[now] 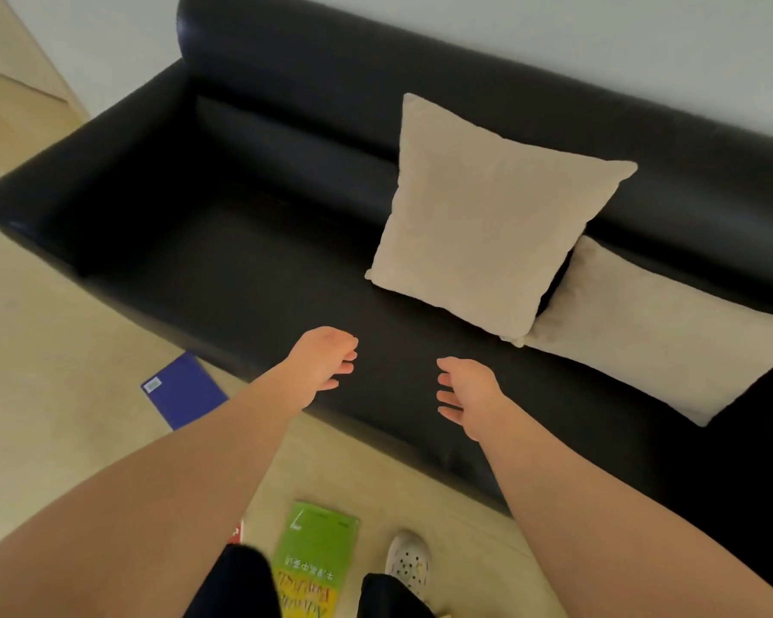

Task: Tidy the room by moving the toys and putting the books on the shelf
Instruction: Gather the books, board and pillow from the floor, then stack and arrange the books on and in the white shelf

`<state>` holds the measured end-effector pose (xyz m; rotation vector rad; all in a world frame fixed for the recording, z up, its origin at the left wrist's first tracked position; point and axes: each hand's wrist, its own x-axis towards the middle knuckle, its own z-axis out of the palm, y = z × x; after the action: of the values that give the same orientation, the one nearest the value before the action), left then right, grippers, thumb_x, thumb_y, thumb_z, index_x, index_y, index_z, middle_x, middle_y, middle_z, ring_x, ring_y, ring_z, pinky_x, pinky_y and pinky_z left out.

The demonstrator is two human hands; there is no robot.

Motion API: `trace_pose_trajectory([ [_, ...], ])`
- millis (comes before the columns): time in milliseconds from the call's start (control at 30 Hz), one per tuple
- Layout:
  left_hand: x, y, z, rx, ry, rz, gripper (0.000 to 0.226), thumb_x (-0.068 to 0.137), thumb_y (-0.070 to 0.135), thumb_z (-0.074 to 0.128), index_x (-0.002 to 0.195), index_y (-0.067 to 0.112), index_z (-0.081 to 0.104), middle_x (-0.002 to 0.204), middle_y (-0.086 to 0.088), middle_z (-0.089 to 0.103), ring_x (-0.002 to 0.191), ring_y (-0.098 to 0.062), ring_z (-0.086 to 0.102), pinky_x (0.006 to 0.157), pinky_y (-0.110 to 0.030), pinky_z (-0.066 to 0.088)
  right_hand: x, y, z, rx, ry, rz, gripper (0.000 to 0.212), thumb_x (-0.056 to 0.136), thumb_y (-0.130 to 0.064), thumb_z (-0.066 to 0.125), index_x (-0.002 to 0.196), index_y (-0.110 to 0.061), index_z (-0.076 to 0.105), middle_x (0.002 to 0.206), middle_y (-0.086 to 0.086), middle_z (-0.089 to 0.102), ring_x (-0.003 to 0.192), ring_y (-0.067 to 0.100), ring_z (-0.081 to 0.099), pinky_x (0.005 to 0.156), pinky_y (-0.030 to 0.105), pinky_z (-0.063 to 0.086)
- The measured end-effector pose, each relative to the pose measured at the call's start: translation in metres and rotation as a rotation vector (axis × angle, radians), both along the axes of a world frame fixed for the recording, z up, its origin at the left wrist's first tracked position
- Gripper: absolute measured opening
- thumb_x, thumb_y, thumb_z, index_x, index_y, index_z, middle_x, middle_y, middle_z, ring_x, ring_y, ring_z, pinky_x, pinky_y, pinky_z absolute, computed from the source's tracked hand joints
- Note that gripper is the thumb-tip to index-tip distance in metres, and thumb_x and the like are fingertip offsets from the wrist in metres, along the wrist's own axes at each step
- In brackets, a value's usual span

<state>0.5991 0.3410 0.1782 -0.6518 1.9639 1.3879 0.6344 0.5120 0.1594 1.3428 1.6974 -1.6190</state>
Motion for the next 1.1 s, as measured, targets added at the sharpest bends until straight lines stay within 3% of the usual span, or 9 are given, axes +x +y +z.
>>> trace_pose_trajectory([
  [133, 0.004, -0.064, -0.003, 0.032, 0.006, 0.078, 0.014, 0.095, 0.017, 0.049, 0.106, 0.014, 0.056, 0.104, -0.004, 0.062, 0.097, -0.017, 0.06, 0.09, -0.036, 0.045, 0.0, -0.065, -0.014, 0.033, -0.025, 0.037, 0.011, 0.094, -0.018, 0.052, 0.102, -0.012, 0.048, 0.118, 0.011, 0.058, 0.112, 0.024, 0.056, 0.091, 0.035, 0.048],
  [233, 0.002, -0.139, -0.008, 0.044, 0.027, 0.148, 0.009, 0.096, 0.017, 0.048, 0.102, 0.015, 0.054, 0.097, -0.002, 0.06, 0.093, -0.017, 0.058, 0.092, -0.035, 0.044, -0.012, -0.146, -0.024, 0.008, 0.003, 0.111, 0.019, 0.095, -0.019, 0.051, 0.111, -0.01, 0.05, 0.108, 0.013, 0.057, 0.105, 0.024, 0.056, 0.09, 0.035, 0.047],
  [333, 0.0, -0.205, -0.014, 0.071, -0.011, 0.081, 0.01, 0.097, 0.016, 0.044, 0.091, 0.017, 0.052, 0.089, 0.001, 0.055, 0.087, -0.014, 0.053, 0.091, -0.033, 0.043, -0.013, -0.232, -0.031, 0.0, 0.05, 0.126, 0.018, 0.095, -0.019, 0.051, 0.11, -0.01, 0.053, 0.096, 0.007, 0.052, 0.089, 0.02, 0.052, 0.09, 0.038, 0.048],
  [467, 0.012, -0.245, -0.014, 0.022, 0.042, -0.038, 0.009, 0.096, 0.019, 0.048, 0.103, 0.019, 0.053, 0.101, 0.0, 0.06, 0.095, -0.014, 0.057, 0.094, -0.034, 0.045, 0.011, -0.292, -0.025, -0.001, 0.031, 0.093, 0.011, 0.093, -0.02, 0.053, 0.103, -0.014, 0.054, 0.096, 0.004, 0.052, 0.09, 0.02, 0.052, 0.075, 0.033, 0.045],
  [800, 0.077, -0.237, -0.007, 0.069, 0.099, -0.203, 0.008, 0.094, 0.017, 0.048, 0.094, 0.019, 0.056, 0.094, 0.0, 0.061, 0.077, -0.012, 0.057, 0.063, -0.022, 0.04, 0.098, -0.278, -0.003, 0.066, 0.078, -0.089, 0.006, 0.094, -0.02, 0.05, 0.099, -0.016, 0.05, 0.1, 0.003, 0.052, 0.09, 0.019, 0.049, 0.079, 0.034, 0.042],
  [900, 0.105, -0.221, -0.006, 0.035, 0.106, -0.236, 0.02, 0.093, 0.015, 0.047, 0.076, 0.022, 0.053, 0.082, 0.002, 0.058, 0.066, -0.008, 0.053, 0.061, -0.023, 0.038, 0.127, -0.264, -0.006, 0.069, 0.093, -0.099, 0.008, 0.094, -0.02, 0.049, 0.1, -0.015, 0.05, 0.102, 0.004, 0.052, 0.091, 0.02, 0.05, 0.08, 0.035, 0.043],
  [1100, 0.196, -0.177, -0.025, 0.001, 0.086, -0.288, 0.025, 0.094, 0.012, 0.045, 0.071, 0.02, 0.047, 0.077, -0.001, 0.053, 0.065, -0.011, 0.051, 0.06, -0.024, 0.036, 0.227, -0.22, -0.028, 0.014, 0.089, -0.138, 0.005, 0.094, -0.02, 0.049, 0.094, -0.016, 0.052, 0.084, 0.001, 0.05, 0.069, 0.015, 0.047, 0.066, 0.03, 0.04],
])
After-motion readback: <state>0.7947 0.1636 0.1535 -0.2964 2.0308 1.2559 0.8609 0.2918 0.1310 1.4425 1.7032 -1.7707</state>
